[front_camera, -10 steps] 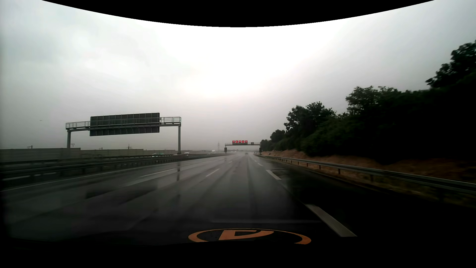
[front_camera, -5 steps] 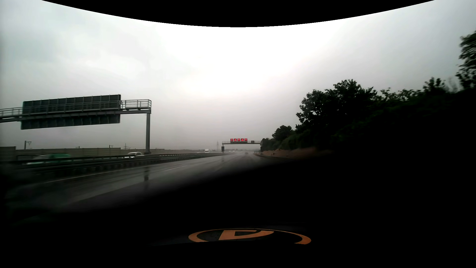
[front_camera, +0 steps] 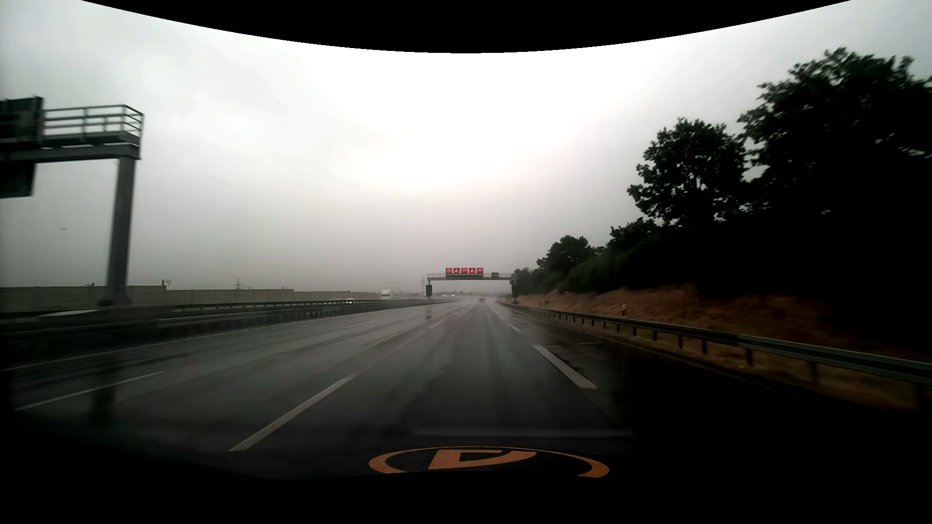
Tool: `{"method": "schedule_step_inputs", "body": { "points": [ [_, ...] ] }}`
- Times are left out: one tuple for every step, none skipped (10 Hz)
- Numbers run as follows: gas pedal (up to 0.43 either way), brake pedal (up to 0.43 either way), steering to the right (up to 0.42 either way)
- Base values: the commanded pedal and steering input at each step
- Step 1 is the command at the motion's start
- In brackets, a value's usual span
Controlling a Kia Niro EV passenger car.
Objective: Follow the waypoints while adhering to traffic rules and regulations
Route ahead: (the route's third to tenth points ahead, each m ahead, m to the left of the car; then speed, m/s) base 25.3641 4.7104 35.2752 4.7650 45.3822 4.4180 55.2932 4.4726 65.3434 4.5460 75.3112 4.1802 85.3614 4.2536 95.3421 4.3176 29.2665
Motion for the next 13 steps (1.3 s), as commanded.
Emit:
{"method": "schedule_step_inputs", "body": {
  "points": [
    [0.228,0.000,0.000],
    [0.228,0.000,0.000],
    [0.228,0.000,0.000],
    [0.220,0.000,0.000],
    [0.189,0.000,0.000],
    [0.177,0.000,0.000],
    [0.169,0.000,0.000],
    [0.169,0.000,0.000],
    [0.169,0.000,0.000],
    [0.169,0.000,0.000],
    [0.169,0.000,0.000],
    [0.177,0.000,-0.001],
    [0.177,0.000,-0.001]
  ]
}}
